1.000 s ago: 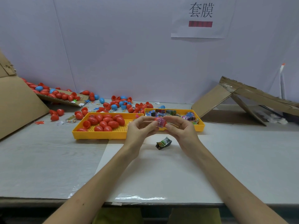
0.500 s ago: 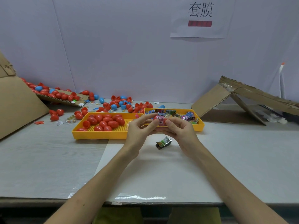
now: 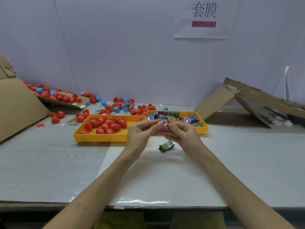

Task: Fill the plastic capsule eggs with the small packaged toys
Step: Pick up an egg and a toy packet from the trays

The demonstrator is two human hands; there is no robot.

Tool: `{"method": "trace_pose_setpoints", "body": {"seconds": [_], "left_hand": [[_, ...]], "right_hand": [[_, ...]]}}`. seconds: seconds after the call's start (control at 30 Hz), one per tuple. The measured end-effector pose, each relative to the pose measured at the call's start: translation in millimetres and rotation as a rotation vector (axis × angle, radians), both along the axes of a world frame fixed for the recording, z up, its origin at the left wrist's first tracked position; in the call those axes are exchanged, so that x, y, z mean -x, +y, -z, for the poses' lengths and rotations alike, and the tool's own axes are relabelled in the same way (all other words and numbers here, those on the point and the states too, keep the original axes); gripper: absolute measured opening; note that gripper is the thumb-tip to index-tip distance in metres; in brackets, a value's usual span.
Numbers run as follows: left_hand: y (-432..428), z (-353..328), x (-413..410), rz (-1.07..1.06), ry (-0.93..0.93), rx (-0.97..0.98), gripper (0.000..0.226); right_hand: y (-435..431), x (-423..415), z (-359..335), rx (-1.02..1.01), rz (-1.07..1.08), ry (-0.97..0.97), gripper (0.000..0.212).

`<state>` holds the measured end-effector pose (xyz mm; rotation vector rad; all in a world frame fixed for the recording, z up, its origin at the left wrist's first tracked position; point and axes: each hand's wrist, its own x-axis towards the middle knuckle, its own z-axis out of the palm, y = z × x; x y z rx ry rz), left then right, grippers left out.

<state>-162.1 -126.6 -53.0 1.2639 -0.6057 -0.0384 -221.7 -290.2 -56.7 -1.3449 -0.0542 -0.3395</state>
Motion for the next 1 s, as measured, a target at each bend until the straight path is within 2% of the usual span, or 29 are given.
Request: {"method": "trace_pose_setpoints", "body": {"seconds": [0.17,0.33,0.4,0.53,0.7,0.87,1.0], "left_hand": [[1.8,-0.1,0.8,-0.035,-0.066,-0.052,0.021],[-0.7,1.3,-0.3,-0.023,-0.012,-0.055,0.025],[0.2,0.8,-1.9,-0.031,0.029,-0.051,0.028],[0.9,0.9,-2.1,0.007,0.141,-0.034,0.017],[0.4,0.8,-2.2,0.048,0.147,-0.044,0.017],[0.2,1.7,-3.0,0.023,0.123,-0.046,0.020],[0.1,1.8,-2.6,0.050,0.086,-0.080,0.022]], "right_hand": [[-0.2,-2.0,2.0,-0.003,0.010,0.004,0.030],[-1.3,-5.0,4.2,-0.020,0.057,-0.044,0.039],[-2.2,-5.4,4.0,-0.030,0.071,-0.063,0.034],[-3.4,-5.7,4.8,0.006,0.048,-0.086,0.025],[-5.1,-5.6,5.2,0.071,0.110,-0.074,0.028],[-2.7,-5.6,4.7,0.088,0.129,-0.017,0.015],[-1.4,-4.1,2.6,0.082,0.129,-0.005,0.019]]}}
